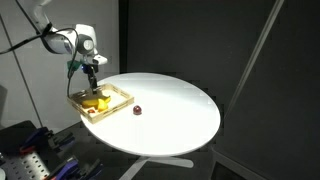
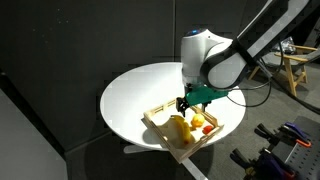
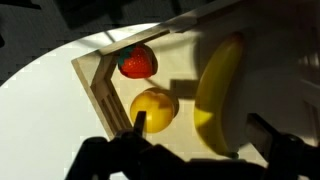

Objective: Move the banana from the tray to the table

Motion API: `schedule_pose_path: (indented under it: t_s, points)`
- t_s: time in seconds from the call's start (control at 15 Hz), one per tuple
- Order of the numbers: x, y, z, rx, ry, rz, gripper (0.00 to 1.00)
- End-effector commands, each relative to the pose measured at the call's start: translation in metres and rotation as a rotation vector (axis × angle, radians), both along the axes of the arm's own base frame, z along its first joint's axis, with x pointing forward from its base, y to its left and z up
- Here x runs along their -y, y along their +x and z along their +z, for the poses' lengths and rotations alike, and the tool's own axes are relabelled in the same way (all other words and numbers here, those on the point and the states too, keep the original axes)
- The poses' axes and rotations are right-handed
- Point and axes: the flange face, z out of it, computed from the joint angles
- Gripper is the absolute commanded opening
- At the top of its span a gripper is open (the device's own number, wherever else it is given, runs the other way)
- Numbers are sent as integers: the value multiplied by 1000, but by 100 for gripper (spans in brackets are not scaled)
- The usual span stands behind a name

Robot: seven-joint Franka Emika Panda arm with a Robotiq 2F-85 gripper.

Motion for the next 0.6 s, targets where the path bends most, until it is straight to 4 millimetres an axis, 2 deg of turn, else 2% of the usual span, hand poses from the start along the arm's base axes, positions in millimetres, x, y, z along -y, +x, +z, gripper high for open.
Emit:
schedule_pose_path:
  t_s: [0.0,0.53]
  points:
    - [-4,11,-11,-1,-27,-6,100]
    - [-9,17,-39,-28,-45,1,100]
